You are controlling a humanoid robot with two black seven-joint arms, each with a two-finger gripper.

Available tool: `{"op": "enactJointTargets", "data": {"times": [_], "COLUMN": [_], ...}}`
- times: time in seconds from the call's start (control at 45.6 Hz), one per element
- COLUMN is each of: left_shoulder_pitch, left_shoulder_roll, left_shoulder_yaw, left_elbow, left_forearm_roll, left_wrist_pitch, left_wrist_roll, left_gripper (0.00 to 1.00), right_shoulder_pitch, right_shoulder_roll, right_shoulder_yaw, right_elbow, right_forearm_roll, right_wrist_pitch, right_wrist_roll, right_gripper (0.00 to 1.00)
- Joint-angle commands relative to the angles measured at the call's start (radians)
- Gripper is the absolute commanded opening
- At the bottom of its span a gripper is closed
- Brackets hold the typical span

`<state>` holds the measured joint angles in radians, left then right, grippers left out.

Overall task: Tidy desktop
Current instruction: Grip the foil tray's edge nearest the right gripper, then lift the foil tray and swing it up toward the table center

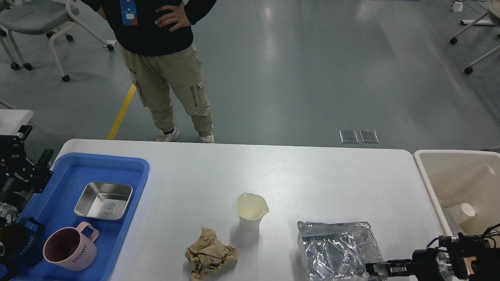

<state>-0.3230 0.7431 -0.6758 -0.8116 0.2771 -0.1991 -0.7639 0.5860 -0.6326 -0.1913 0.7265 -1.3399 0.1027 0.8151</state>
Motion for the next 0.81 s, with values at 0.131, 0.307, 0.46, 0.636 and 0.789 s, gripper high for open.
{"op": "enactJointTargets", "data": {"times": [0.131,0.307,0.46,0.636,0.789], "left_shoulder_pitch": [0.001,0.001,-0.001,-0.001,-0.001], "left_shoulder_roll": [-0.001,-0.001,-0.001,-0.002,-0.002], "left_shoulder_yaw": [-0.001,-0.004,-0.004,-0.004,-0.004], "left_elbow": [0.0,0.0,0.0,0.0,0.0], "left_forearm_roll": [0.001,0.001,0.001,0.001,0.001], "left_wrist_pitch": [0.0,-0.003,-0.032,-0.032,-0.032], "left_wrist_roll": [0.0,0.0,0.003,0.003,0.003], "left_gripper": [0.96,0.96,0.96,0.96,0.96], "right_shoulder_pitch": [-0.002,0.001,0.017,0.023,0.064], "right_shoulder_roll": [0.001,0.001,-0.007,-0.028,-0.064], "right_shoulder_yaw": [-0.002,0.0,-0.002,-0.002,-0.002], "right_elbow": [-0.018,-0.015,-0.001,0.001,-0.001], "right_forearm_roll": [0.001,0.002,0.007,0.011,0.018], "right_wrist_pitch": [0.0,0.0,0.008,0.011,0.023], "right_wrist_roll": [0.015,0.022,0.044,0.056,0.059], "right_gripper": [0.0,0.0,0.0,0.0,0.0]}}
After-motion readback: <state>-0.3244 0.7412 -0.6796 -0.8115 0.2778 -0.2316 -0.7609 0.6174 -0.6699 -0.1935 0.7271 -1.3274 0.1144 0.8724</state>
